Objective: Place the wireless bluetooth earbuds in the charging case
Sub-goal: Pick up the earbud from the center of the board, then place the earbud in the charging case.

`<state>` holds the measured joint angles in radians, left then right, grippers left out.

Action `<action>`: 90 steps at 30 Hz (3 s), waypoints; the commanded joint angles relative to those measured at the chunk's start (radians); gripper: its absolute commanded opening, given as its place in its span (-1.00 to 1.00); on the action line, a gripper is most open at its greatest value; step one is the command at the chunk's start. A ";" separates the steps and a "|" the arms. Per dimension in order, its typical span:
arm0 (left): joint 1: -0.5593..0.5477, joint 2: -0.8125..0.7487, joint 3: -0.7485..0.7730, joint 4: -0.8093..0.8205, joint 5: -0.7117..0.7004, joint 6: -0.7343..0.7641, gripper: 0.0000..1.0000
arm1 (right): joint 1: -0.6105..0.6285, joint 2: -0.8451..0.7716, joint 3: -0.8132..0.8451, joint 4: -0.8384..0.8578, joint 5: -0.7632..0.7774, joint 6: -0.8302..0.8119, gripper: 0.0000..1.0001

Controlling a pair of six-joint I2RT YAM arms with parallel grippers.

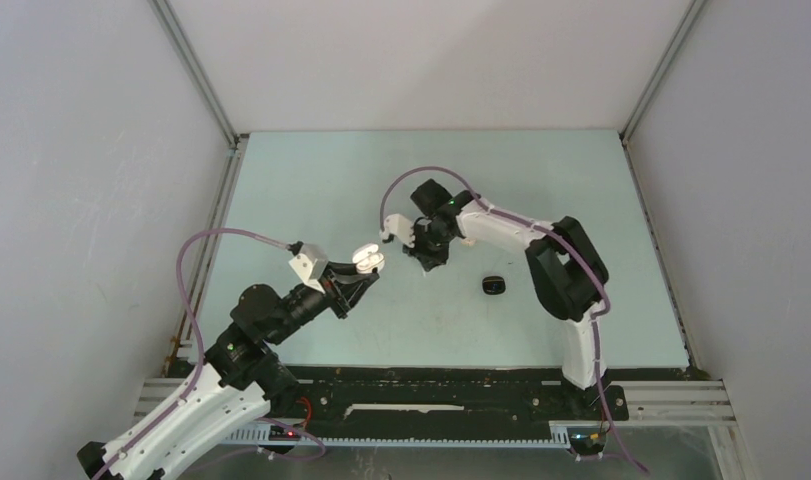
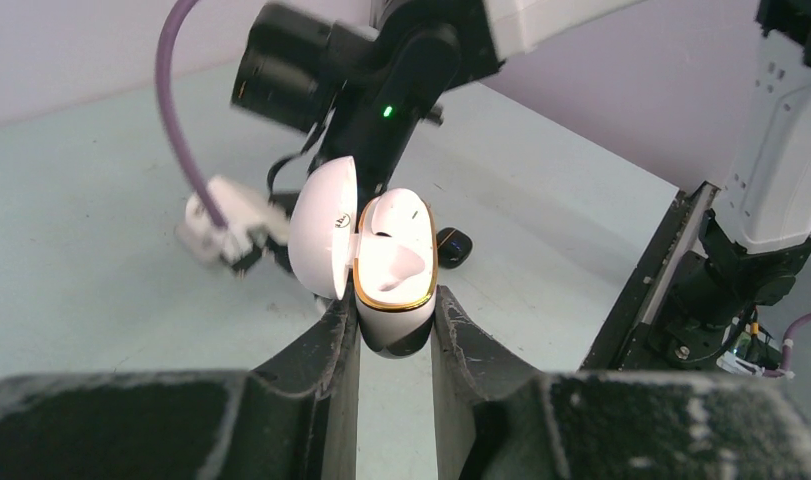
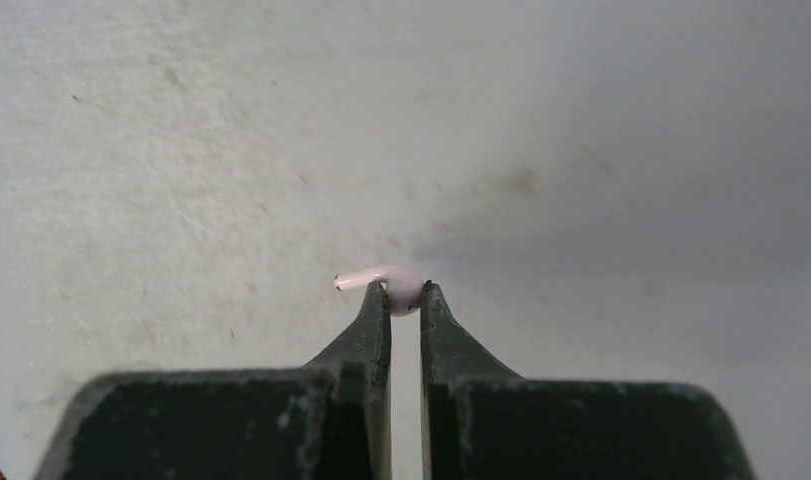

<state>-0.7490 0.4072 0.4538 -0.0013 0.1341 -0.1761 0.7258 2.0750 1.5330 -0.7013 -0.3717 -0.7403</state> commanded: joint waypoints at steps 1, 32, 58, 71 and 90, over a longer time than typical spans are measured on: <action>0.024 0.019 0.023 0.057 -0.004 -0.035 -1.00 | -0.042 -0.199 -0.018 0.018 0.067 0.070 -1.00; 0.233 0.318 0.020 0.357 0.431 -0.264 -1.00 | 0.381 -0.760 -0.211 0.351 0.582 0.029 -1.00; 0.234 0.326 0.030 0.347 0.478 -0.268 -1.00 | 0.518 -0.655 -0.137 0.391 0.688 -0.060 -1.00; 0.234 0.294 0.023 0.346 0.464 -0.254 -1.00 | 0.541 -0.635 -0.137 0.392 0.718 -0.081 -1.00; 0.235 0.255 0.009 0.342 0.417 -0.221 -1.00 | 0.553 -0.641 -0.136 0.335 0.681 -0.055 -0.41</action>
<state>-0.5205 0.6830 0.4541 0.2874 0.5667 -0.4183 1.2705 1.4292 1.3586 -0.3466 0.3218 -0.8032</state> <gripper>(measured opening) 0.276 0.270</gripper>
